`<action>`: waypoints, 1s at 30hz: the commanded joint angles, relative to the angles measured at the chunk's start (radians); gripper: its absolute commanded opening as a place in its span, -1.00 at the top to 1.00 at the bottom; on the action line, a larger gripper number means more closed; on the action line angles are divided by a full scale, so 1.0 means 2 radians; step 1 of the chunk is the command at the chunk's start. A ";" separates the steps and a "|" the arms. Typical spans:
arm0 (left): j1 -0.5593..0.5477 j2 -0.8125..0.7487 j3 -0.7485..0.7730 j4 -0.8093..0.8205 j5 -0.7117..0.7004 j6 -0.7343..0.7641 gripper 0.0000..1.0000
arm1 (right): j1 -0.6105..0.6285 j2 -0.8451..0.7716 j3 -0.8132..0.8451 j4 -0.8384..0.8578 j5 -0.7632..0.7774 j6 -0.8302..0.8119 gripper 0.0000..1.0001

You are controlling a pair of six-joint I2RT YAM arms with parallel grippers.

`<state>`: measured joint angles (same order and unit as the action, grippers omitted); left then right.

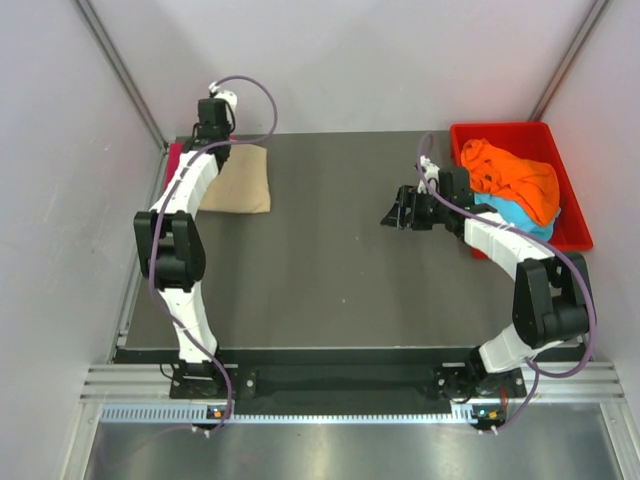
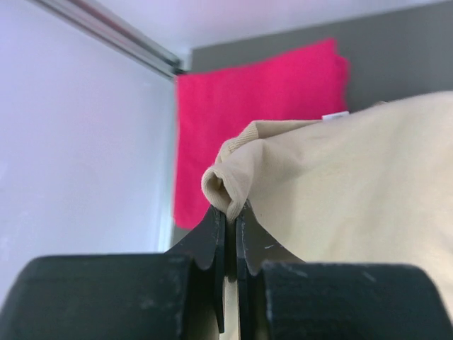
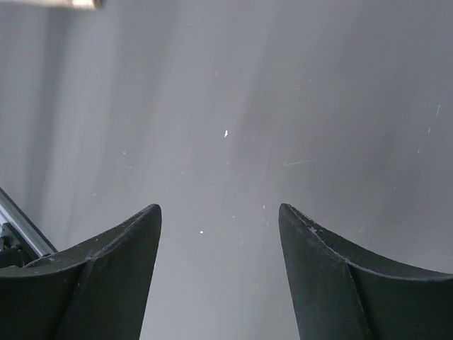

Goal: Fold and stack the t-shirts
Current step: Neatly place the folded tshirt to the corner

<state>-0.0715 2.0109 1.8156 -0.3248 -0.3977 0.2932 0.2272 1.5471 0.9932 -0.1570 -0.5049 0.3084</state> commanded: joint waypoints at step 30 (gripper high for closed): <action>0.083 0.103 0.139 0.137 -0.001 -0.028 1.00 | 0.004 -0.002 0.026 -0.010 0.040 -0.026 -0.36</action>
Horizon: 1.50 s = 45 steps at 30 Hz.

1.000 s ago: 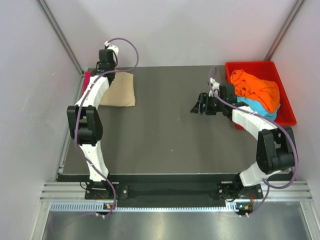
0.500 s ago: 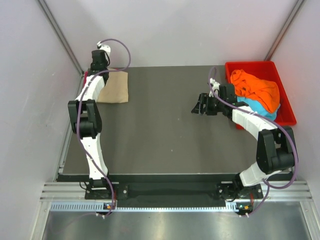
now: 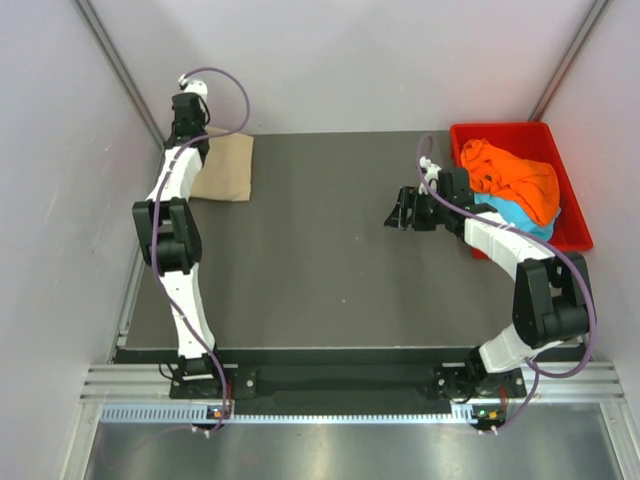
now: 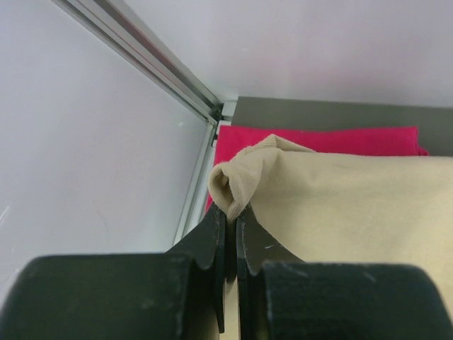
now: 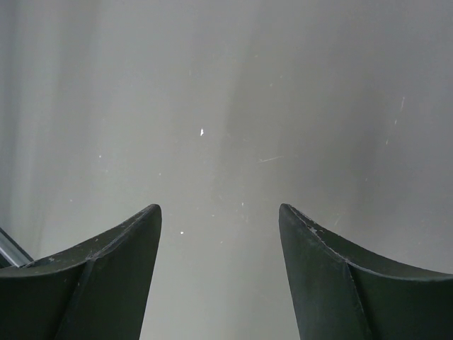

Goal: Fold and stack the t-shirts
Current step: Neatly place the folded tshirt to the corner, then reset both grippers

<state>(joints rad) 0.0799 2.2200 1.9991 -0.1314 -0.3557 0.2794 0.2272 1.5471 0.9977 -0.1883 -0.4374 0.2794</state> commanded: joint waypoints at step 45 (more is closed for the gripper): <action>-0.038 -0.064 -0.003 -0.039 -0.073 -0.068 -0.03 | 0.004 0.007 0.027 0.009 0.004 -0.012 -0.39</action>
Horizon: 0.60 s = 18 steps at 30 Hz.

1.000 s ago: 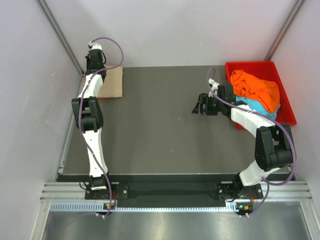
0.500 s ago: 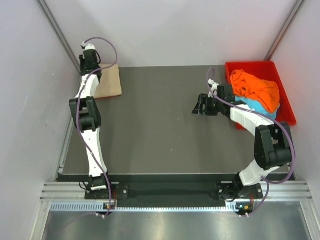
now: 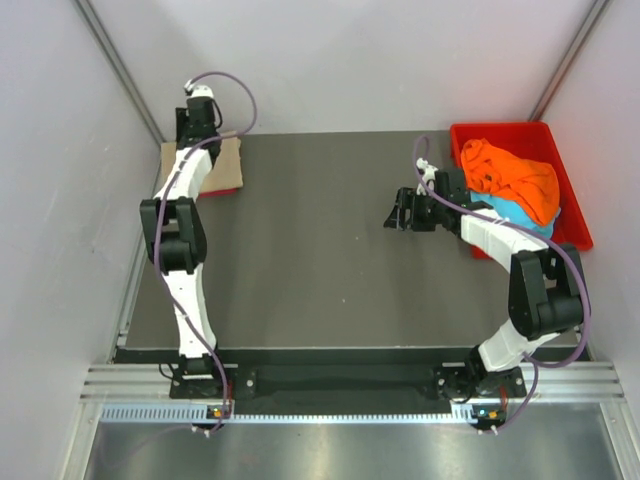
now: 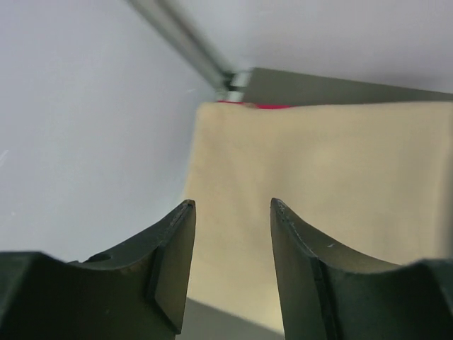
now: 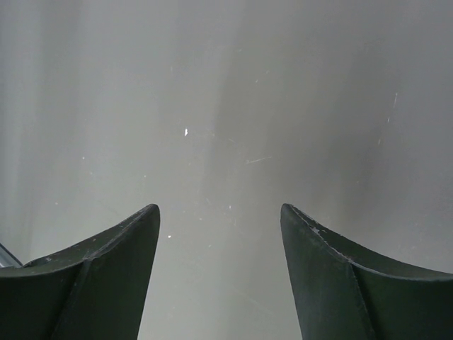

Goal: Fold and stack the t-shirts
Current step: Reset both grippers

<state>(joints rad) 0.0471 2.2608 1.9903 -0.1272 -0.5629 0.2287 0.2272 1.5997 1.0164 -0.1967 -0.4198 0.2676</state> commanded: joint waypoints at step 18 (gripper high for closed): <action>-0.180 -0.517 -0.459 -0.050 0.475 -0.287 -0.72 | 0.009 -0.310 -0.052 -0.083 0.099 0.056 -0.99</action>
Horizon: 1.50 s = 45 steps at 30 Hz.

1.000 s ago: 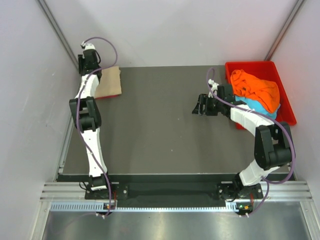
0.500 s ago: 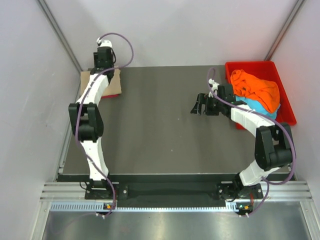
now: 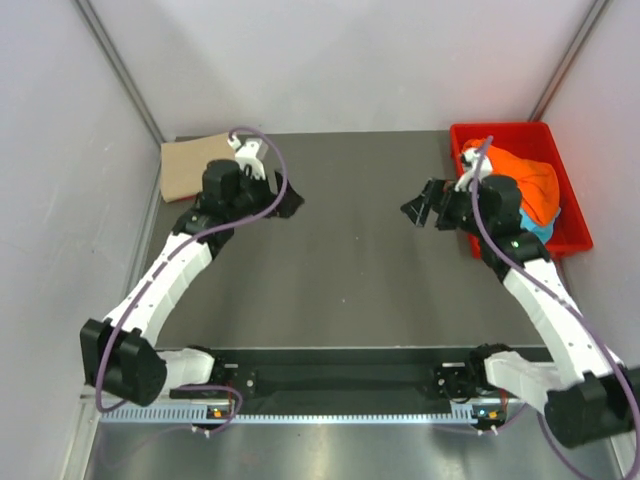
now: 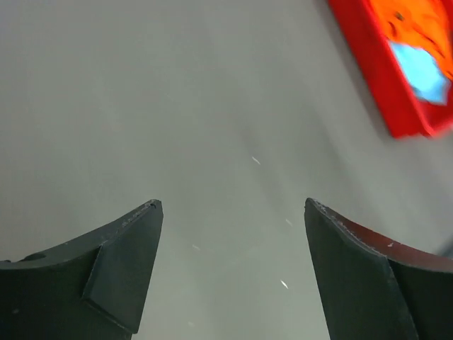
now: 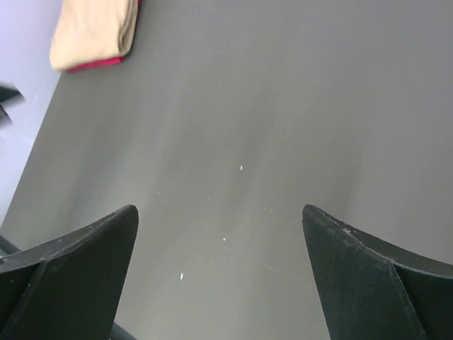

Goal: Fold and stack the t-shirts
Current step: Reset both grippers

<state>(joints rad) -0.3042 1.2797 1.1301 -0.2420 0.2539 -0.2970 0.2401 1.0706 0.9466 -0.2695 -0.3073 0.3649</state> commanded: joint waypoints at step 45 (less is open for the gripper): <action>-0.013 -0.207 -0.149 0.004 0.085 0.011 -0.98 | 0.003 -0.245 -0.108 -0.053 0.054 0.063 -1.00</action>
<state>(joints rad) -0.3275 0.8848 0.8402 -0.2718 0.4076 -0.2890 0.2401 0.5957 0.7116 -0.3912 -0.2138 0.4980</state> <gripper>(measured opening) 0.990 0.996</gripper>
